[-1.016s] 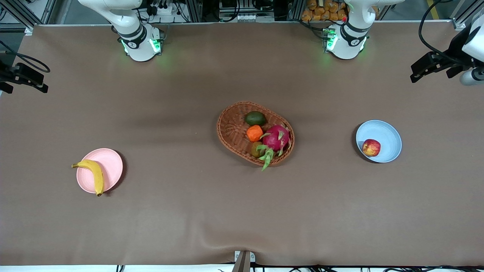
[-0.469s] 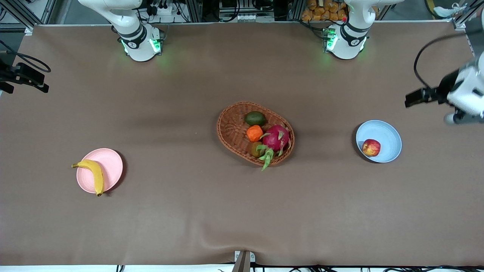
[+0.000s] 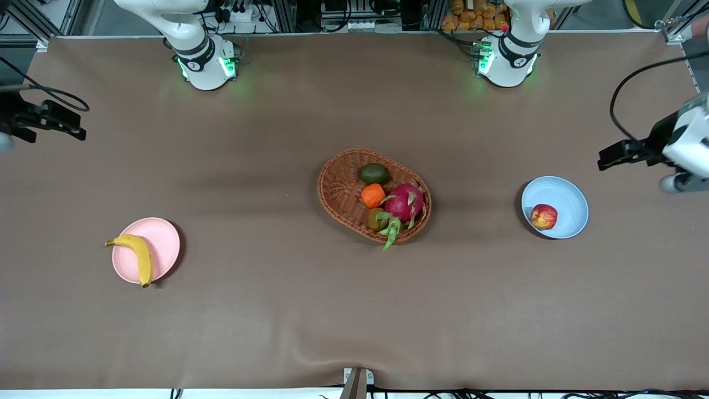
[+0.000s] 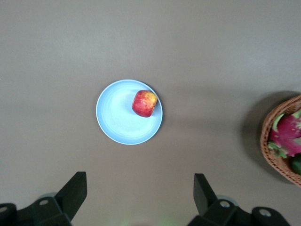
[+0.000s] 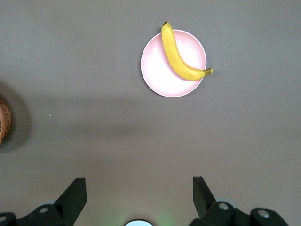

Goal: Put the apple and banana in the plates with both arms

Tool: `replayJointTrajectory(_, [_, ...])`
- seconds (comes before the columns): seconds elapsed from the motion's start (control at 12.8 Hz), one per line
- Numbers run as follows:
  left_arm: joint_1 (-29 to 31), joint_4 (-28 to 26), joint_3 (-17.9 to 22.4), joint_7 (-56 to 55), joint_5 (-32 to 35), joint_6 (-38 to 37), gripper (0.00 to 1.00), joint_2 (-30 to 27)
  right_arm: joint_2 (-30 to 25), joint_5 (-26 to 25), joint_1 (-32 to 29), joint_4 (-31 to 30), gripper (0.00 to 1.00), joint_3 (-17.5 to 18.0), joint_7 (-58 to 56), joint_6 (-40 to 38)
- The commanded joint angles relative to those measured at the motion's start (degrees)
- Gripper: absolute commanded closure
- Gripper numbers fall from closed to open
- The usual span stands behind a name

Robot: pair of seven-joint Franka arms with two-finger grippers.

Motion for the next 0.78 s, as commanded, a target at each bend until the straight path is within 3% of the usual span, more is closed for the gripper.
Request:
replayJointTrajectory(0.0, [-0.2, 5.0, -0.7, -0.4, 1.1, -5.1, 0.00, -0.6, 0.5, 1.1, 0.2, -0.7, 0.00, -0.1, -0.5, -0.3])
replayJointTrajectory(0.31, [0.3, 4.9, -3.6, -3.4, 0.5, -8.4, 0.00, -4.8, 0.6, 1.1, 0.2, -1.2, 0.00, -0.1, -0.5, -0.2])
replayJointTrajectory(0.7, [0.1, 5.3, -4.2, -3.1, 0.2, -8.8, 0.00, -4.9, 0.8, 3.5, 0.1, -2.3, 0.00, -0.1, -0.5, 0.1])
